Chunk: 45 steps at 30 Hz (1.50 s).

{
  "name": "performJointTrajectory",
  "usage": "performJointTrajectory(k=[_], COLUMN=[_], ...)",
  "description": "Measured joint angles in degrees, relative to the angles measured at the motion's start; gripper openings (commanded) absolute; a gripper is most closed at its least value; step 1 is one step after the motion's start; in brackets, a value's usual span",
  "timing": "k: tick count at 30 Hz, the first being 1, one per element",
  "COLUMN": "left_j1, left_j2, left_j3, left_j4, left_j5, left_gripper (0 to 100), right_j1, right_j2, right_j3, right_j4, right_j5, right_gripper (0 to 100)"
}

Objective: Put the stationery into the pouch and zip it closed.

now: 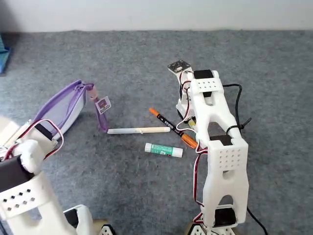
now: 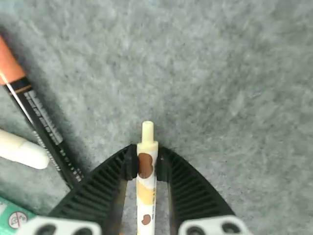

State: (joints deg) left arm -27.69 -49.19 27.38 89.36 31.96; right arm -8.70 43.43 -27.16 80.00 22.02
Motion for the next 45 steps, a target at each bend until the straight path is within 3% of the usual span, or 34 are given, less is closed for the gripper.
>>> performJointTrajectory(k=[7, 17, 26, 30, 36, 45], left_j1=[0.00, 0.00, 0.00, 0.00, 0.00, 0.00], left_j2=[0.00, 0.00, 0.00, 0.00, 0.00, 0.09], left_j3=[0.00, 0.00, 0.00, 0.00, 2.81, 3.25], left_j4=[0.00, 0.00, 0.00, 0.00, 0.00, 0.00], left_j5=[0.00, 0.00, 0.00, 0.00, 0.00, 0.00], left_gripper=[1, 1, 1, 1, 1, 1], right_j1=[0.62, -2.11, -15.30, -22.86, -34.37, -41.76], right_j2=[-9.49, -32.62, -53.10, -59.25, -63.74, -63.82], right_j3=[0.18, 0.18, 0.18, 0.18, 0.18, 12.04], right_j4=[2.55, 15.56, 18.73, 13.63, -3.52, -35.16], right_j5=[0.00, -0.09, -15.82, -22.42, -30.33, -28.75], right_gripper=[0.7, 0.7, 0.8, 0.8, 0.8, 0.8])
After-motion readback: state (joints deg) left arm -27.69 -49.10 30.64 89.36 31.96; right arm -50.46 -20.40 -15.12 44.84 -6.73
